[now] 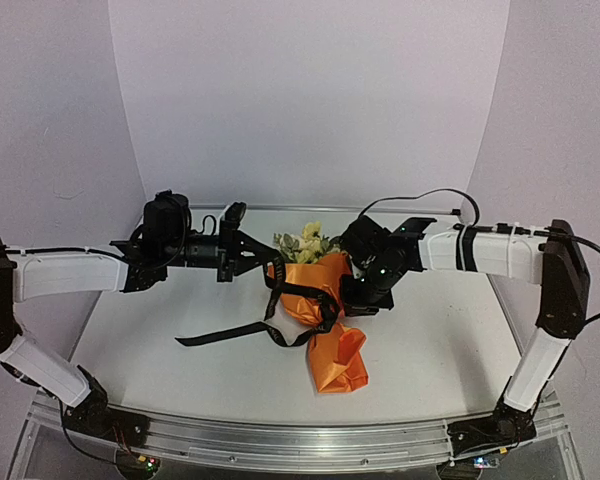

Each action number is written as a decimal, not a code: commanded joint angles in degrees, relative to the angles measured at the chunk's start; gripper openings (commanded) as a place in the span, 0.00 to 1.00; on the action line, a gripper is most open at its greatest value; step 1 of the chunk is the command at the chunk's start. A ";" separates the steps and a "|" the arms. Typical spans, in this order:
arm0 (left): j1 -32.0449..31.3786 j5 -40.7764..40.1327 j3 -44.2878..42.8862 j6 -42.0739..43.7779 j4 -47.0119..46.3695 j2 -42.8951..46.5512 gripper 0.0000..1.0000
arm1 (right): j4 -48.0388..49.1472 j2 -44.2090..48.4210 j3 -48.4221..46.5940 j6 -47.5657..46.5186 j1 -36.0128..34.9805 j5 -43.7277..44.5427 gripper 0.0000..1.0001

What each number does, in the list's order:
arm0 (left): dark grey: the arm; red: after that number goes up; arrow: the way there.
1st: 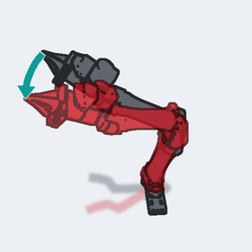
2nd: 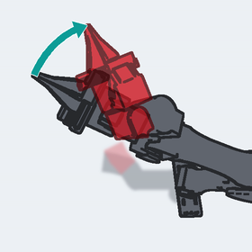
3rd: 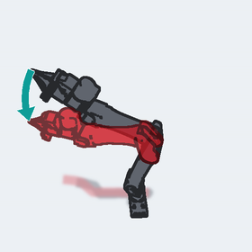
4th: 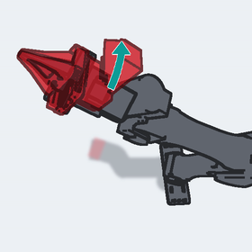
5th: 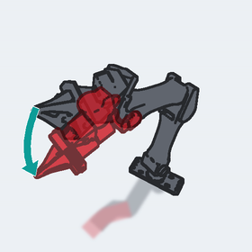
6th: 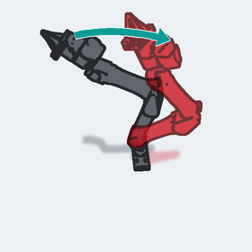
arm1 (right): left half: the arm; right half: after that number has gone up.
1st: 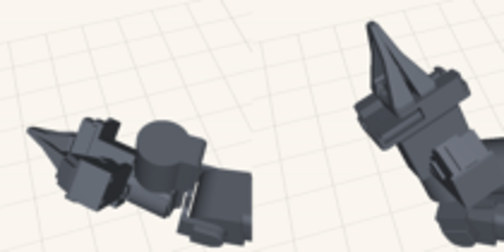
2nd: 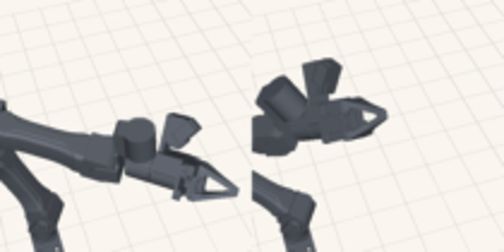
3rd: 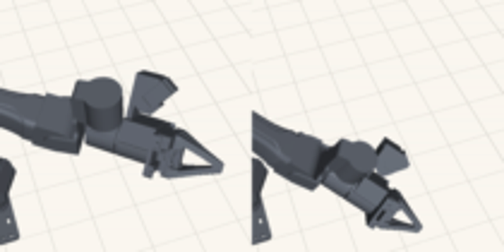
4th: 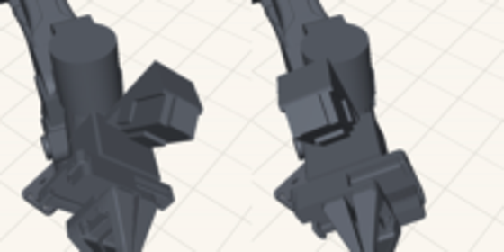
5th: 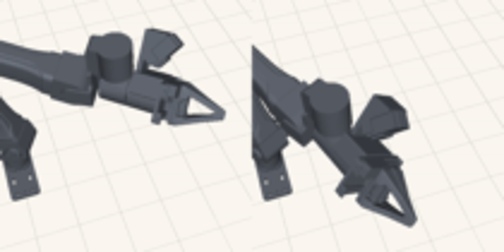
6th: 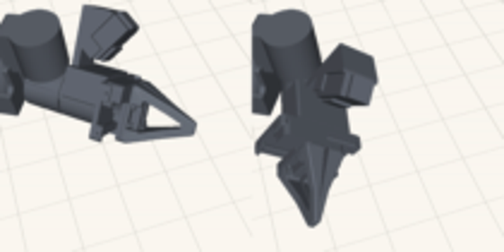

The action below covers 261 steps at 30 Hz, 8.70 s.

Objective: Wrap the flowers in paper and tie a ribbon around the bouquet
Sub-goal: Cross the half-tied ribbon over the folded bouquet.

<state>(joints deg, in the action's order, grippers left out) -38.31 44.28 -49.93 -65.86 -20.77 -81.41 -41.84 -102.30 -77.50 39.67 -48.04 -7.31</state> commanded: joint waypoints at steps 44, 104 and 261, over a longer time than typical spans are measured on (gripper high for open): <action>-5.82 2.81 -4.53 3.44 -5.82 5.61 0.00 | -6.94 2.57 -5.08 -15.39 2.73 -1.85 0.00; -30.62 -28.61 -32.84 57.45 32.84 -25.57 0.79 | -13.99 -6.53 -12.57 -20.66 11.66 -24.45 0.00; -14.45 -27.13 29.85 42.09 -13.80 14.45 0.45 | 18.74 -3.58 -1.50 -18.39 -13.38 -5.29 0.37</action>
<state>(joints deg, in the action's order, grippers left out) -51.75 19.45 -18.35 -26.63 -41.62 -71.45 -18.99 -105.12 -74.98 23.01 -60.74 -14.41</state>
